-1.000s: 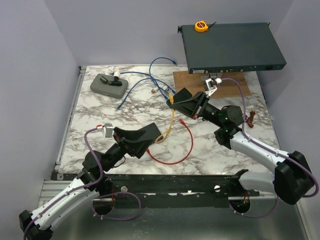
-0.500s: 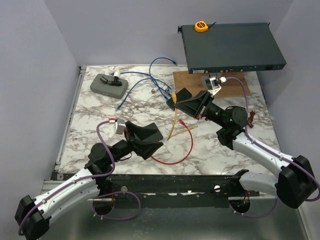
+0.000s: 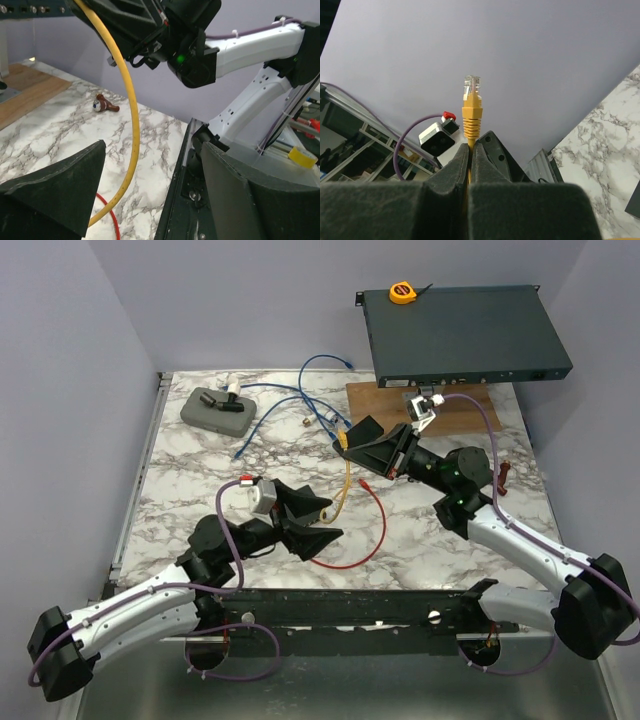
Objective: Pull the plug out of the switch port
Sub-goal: Place the connector at the center of the board.
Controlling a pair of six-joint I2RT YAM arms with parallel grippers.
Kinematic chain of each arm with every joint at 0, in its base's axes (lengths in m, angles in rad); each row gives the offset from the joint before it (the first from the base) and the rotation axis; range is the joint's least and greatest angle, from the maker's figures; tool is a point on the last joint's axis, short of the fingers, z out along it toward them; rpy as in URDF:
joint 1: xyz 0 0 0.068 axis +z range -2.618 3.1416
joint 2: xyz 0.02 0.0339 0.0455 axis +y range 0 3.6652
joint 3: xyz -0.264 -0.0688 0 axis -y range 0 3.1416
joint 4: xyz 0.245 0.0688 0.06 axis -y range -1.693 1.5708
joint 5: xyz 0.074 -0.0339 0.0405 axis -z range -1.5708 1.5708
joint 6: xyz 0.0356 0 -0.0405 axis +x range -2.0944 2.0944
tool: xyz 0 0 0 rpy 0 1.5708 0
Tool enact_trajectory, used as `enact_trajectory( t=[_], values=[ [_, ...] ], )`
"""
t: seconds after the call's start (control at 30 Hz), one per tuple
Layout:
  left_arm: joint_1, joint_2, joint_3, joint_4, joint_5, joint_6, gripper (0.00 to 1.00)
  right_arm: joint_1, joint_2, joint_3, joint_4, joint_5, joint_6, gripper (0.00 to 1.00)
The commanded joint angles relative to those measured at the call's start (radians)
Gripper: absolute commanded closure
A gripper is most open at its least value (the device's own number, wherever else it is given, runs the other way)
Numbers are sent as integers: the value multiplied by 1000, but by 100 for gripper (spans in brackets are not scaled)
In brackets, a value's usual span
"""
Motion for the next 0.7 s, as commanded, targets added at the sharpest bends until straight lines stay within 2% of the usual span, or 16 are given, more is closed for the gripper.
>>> enact_trajectory(
  t=[0.0, 0.2, 0.4, 0.57, 0.67],
  values=[
    [-17, 46, 16, -22, -28, 59, 28, -2, -24, 24, -44, -31, -39, 99],
    [-20, 63, 22, -42, -70, 74, 33, -2, -27, 30, -57, -41, -53, 99],
    [-24, 79, 26, -48, -69, 76, 45, -1, -30, 26, -73, -38, -65, 99],
    [-29, 102, 36, -43, -57, 70, 48, -1, -36, 24, -86, -37, -73, 99],
    [-35, 122, 46, -39, -47, 67, 54, -2, -40, 22, -87, -37, -73, 99]
  ],
)
